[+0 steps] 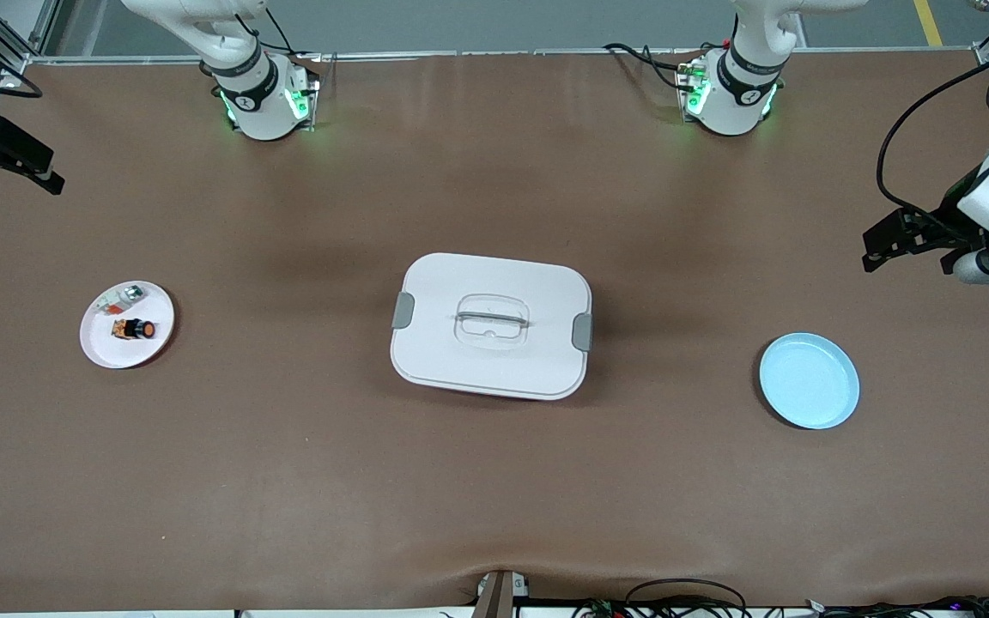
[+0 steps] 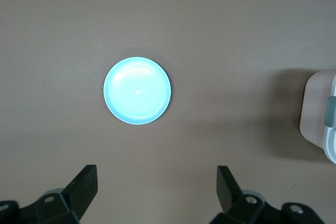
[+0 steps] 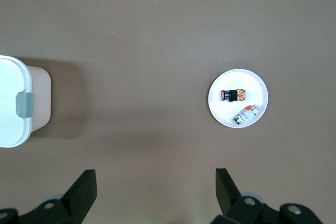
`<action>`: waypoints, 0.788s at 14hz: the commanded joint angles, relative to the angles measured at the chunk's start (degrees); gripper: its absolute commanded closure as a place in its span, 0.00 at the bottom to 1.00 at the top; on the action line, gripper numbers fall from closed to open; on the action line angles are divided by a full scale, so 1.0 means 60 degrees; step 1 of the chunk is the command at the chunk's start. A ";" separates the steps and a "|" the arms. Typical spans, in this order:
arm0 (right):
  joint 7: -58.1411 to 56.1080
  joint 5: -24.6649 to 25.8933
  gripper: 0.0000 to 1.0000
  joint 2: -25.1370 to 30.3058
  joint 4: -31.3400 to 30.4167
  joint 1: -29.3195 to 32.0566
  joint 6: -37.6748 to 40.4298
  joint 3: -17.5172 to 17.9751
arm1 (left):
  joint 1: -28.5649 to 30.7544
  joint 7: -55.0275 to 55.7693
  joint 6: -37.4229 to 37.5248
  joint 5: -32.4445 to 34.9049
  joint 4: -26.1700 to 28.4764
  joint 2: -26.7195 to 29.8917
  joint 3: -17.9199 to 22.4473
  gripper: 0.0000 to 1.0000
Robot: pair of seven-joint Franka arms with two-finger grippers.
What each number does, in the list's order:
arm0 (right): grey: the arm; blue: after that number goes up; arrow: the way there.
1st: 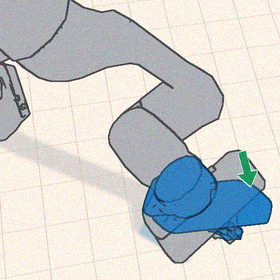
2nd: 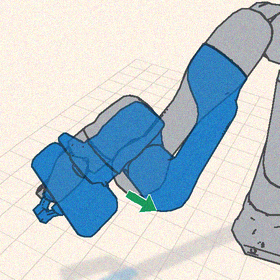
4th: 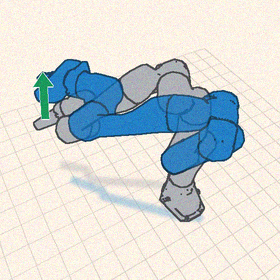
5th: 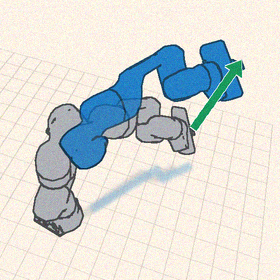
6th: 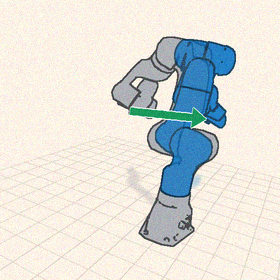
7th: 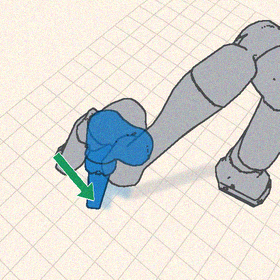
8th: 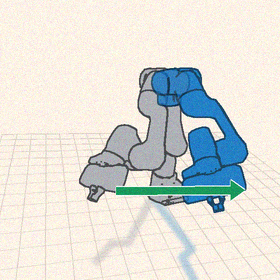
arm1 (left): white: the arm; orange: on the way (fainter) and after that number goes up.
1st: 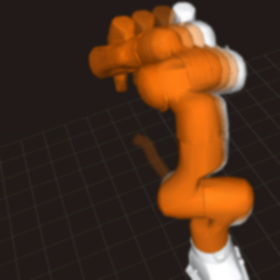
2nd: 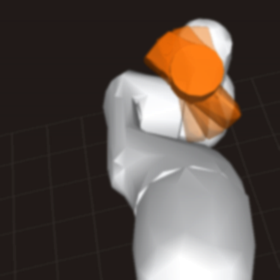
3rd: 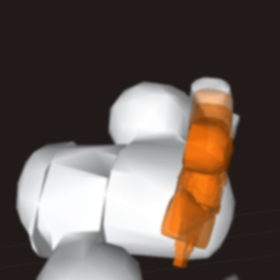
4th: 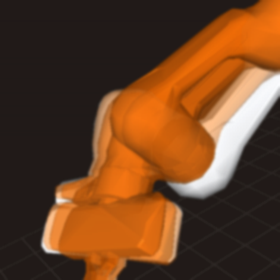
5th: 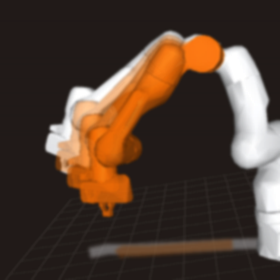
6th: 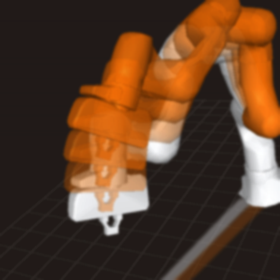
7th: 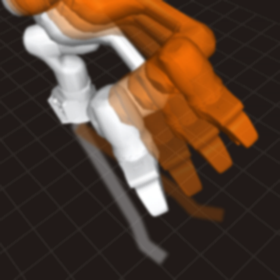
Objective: Transfer orange switch to right arm and place
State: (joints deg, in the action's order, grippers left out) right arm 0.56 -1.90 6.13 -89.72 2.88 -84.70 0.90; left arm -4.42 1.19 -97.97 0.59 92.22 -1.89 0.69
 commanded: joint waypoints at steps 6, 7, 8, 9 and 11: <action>-0.0211 0.0082 0.00 0.0253 -0.0267 -0.0215 -0.0311 0.0041 | 0.0033 0.0066 0.0201 -0.0113 -0.0239 -0.0111 -0.0012 0.00; -0.0211 0.0082 0.00 0.0238 -0.0267 -0.0187 -0.0312 0.0041 | 0.0033 0.0066 0.0201 -0.0128 -0.0239 -0.0111 -0.0012 0.00; -0.0211 0.0082 0.00 0.0238 -0.0267 -0.0172 -0.0312 0.0027 | 0.0033 0.0066 0.0201 -0.0113 -0.0224 -0.0111 -0.0012 0.00; -0.0211 0.0082 0.00 0.0238 -0.0267 -0.0143 -0.0312 -0.0003 | 0.0033 0.0066 0.0201 -0.0113 -0.0239 -0.0111 -0.0012 0.00; -0.0181 0.0082 0.00 0.0223 -0.0267 -0.0142 -0.0385 -0.0003 | 0.0033 0.0066 0.0216 -0.0113 -0.0239 -0.0111 -0.0012 0.00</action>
